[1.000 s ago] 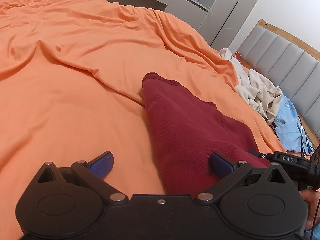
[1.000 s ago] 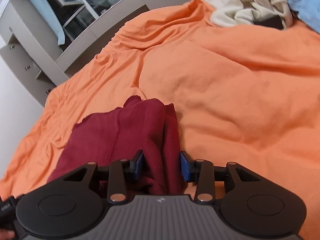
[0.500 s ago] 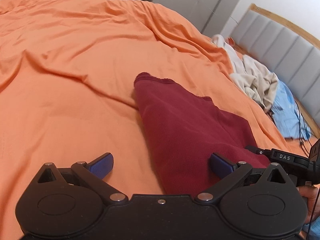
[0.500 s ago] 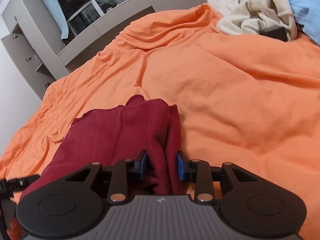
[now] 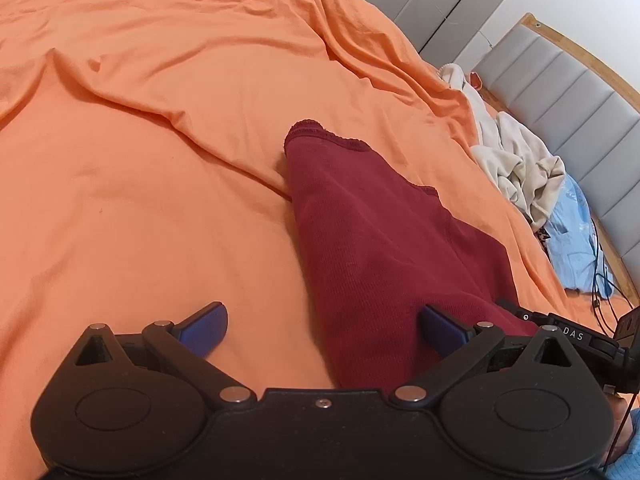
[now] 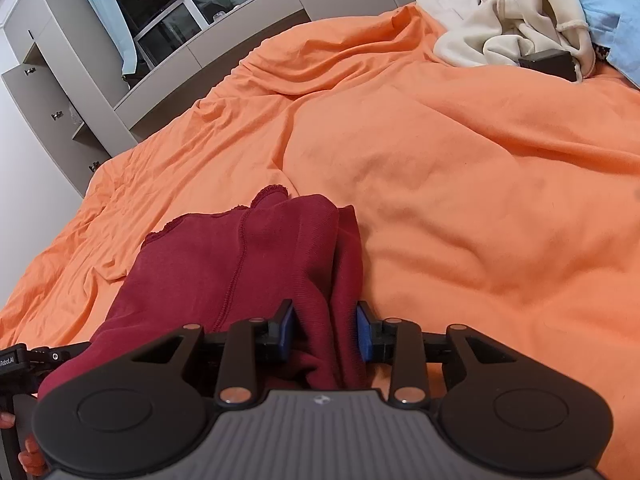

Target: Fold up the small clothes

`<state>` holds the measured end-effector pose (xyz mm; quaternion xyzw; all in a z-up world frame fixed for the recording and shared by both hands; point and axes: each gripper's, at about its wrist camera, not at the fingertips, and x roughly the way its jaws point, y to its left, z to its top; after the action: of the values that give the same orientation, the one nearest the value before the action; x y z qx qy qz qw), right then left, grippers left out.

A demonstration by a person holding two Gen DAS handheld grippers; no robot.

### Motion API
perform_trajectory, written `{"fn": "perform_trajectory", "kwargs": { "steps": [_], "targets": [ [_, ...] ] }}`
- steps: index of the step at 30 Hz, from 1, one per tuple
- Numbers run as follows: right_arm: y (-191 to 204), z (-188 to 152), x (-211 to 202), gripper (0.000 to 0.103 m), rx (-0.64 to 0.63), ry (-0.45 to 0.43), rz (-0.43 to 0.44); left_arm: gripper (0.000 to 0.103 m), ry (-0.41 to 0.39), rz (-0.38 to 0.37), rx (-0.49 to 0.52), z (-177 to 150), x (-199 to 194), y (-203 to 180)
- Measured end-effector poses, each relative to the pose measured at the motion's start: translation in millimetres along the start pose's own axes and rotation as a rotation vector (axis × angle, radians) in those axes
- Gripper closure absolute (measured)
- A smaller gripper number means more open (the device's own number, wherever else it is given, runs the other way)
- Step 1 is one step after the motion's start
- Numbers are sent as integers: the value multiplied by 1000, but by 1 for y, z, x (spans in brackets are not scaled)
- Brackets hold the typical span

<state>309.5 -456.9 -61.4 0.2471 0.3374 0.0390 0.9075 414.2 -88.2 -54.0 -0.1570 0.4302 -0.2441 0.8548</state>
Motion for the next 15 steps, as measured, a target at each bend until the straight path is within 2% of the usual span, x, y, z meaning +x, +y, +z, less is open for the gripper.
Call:
{"fn": "perform_trajectory", "kwargs": {
  "steps": [1, 4, 7, 9, 15],
  "targets": [
    [0, 0, 0, 66, 0, 0, -1, 2, -2, -1, 1, 0, 0, -1],
    [0, 0, 0, 66, -1, 0, -3, 12, -6, -26, -7, 0, 0, -3],
    [0, -1, 0, 68, -2, -5, -4, 28, -5, -58, -19, 0, 0, -5],
    [2, -2, -1, 71, -9, -10, -5, 42, -1, -79, -24, 1, 1, -8],
    [9, -4, -3, 75, -57, -27, -25, 48, -5, -70, -9, -2, 2, -13]
  ]
}}
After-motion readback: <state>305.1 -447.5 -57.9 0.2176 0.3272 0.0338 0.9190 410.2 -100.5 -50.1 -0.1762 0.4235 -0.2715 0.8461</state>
